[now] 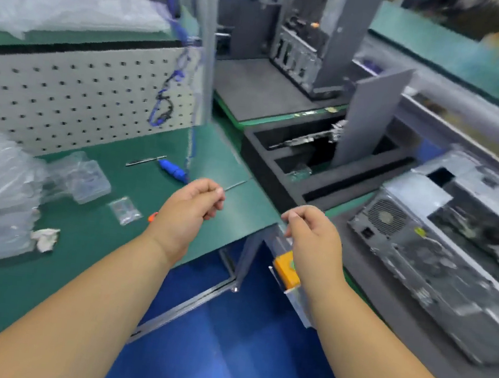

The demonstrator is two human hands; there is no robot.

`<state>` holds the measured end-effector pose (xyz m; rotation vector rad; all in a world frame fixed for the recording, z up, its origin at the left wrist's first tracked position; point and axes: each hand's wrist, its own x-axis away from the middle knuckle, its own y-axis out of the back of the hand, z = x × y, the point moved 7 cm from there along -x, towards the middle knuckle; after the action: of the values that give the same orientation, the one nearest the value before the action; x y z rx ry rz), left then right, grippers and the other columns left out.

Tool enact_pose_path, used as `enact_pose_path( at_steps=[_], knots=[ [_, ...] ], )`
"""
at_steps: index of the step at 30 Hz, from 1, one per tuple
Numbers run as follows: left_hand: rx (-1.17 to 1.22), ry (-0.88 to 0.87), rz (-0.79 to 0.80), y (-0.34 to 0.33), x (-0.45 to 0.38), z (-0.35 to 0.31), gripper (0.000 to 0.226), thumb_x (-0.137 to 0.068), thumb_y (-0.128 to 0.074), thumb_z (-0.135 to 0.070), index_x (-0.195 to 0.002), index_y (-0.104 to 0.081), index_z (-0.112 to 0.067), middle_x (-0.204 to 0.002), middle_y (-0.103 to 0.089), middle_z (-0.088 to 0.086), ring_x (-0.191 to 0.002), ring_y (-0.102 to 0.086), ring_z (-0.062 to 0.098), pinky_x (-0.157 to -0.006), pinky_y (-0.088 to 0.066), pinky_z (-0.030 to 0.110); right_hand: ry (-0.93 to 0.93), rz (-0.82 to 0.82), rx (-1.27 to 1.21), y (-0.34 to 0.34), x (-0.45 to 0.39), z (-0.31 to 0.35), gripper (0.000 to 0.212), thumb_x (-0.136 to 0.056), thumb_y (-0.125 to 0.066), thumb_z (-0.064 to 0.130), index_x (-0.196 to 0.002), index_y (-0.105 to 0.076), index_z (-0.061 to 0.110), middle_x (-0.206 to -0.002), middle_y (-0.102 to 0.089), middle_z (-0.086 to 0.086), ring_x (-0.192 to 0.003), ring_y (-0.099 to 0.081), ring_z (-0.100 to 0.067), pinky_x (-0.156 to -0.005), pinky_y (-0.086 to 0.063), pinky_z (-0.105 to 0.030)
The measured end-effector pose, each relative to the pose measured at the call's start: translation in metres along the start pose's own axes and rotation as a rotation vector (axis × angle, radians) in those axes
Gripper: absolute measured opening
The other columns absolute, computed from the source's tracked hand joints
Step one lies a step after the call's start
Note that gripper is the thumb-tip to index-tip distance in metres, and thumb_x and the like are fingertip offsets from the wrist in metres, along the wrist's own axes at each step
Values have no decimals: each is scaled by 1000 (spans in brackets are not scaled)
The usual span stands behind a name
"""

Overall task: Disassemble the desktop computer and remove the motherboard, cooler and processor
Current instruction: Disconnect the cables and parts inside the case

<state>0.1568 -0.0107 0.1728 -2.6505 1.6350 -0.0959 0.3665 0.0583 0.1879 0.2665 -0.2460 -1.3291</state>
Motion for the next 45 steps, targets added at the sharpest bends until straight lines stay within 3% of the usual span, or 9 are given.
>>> enact_pose_path(
  at_steps=[6, 12, 14, 23, 31, 33, 39, 45],
  knots=[
    [-29, -60, 285, -165, 47, -20, 20, -86, -53, -23, -68, -61, -27, -68, -55, -9, -64, -46, 7, -66, -39, 22, -22, -184, -102, 146, 58, -30, 20, -93, -52, 19, -76, -62, 21, -64, -53, 6, -48, -40, -6, -44, -33, -13],
    [-30, -170, 634, -346, 155, -37, 14, -82, -54, -32, -71, -60, -27, -70, -55, -9, -69, -49, 6, -67, -43, 13, -64, -430, -124, 310, 156, -71, 17, -92, -54, 24, -78, -64, 24, -63, -55, 8, -53, -43, -9, -51, -38, -19],
    [-18, -196, 750, -405, 198, -42, 15, -80, -56, -37, -73, -59, -25, -73, -56, -7, -71, -49, 7, -70, -43, 15, -64, -527, -120, 365, 196, -83, 17, -92, -55, 22, -78, -64, 24, -61, -55, 9, -54, -44, -7, -51, -37, -17],
    [73, -261, 1093, -608, 406, -55, 15, -85, -54, -24, -72, -62, -24, -71, -57, -7, -70, -51, 5, -69, -43, 12, -82, -863, -57, 567, 386, -129, 16, -90, -55, 22, -77, -64, 20, -60, -55, 8, -55, -46, -7, -56, -38, -25],
    [56, -250, 1309, -697, 519, -56, 15, -85, -56, -26, -72, -63, -25, -70, -57, -8, -68, -50, 5, -66, -41, 12, -129, -1098, -37, 653, 505, -157, 16, -91, -55, 25, -79, -65, 24, -61, -55, 9, -54, -47, -9, -53, -40, -26],
    [51, -240, 1356, -710, 532, -51, 14, -85, -56, -26, -73, -62, -24, -71, -56, -6, -69, -50, 6, -68, -42, 14, -148, -1146, -59, 662, 521, -168, 16, -91, -57, 23, -77, -65, 24, -61, -55, 8, -56, -47, -10, -58, -41, -30],
    [8, -260, 1417, -761, 540, -31, 7, -86, -57, -30, -82, -62, -27, -76, -57, -10, -73, -51, 5, -72, -43, 15, -211, -1258, -94, 697, 538, -198, 21, -91, -57, 15, -74, -66, 24, -60, -54, 9, -54, -47, -5, -60, -39, -25],
    [17, -195, 1490, -831, 546, -18, 7, -93, -59, -19, -87, -63, -21, -82, -57, -2, -78, -50, 9, -78, -42, 26, -285, -1336, -70, 744, 535, -218, 18, -94, -54, 16, -80, -66, 18, -60, -54, 7, -49, -42, -8, -47, -36, -17]
  ],
)
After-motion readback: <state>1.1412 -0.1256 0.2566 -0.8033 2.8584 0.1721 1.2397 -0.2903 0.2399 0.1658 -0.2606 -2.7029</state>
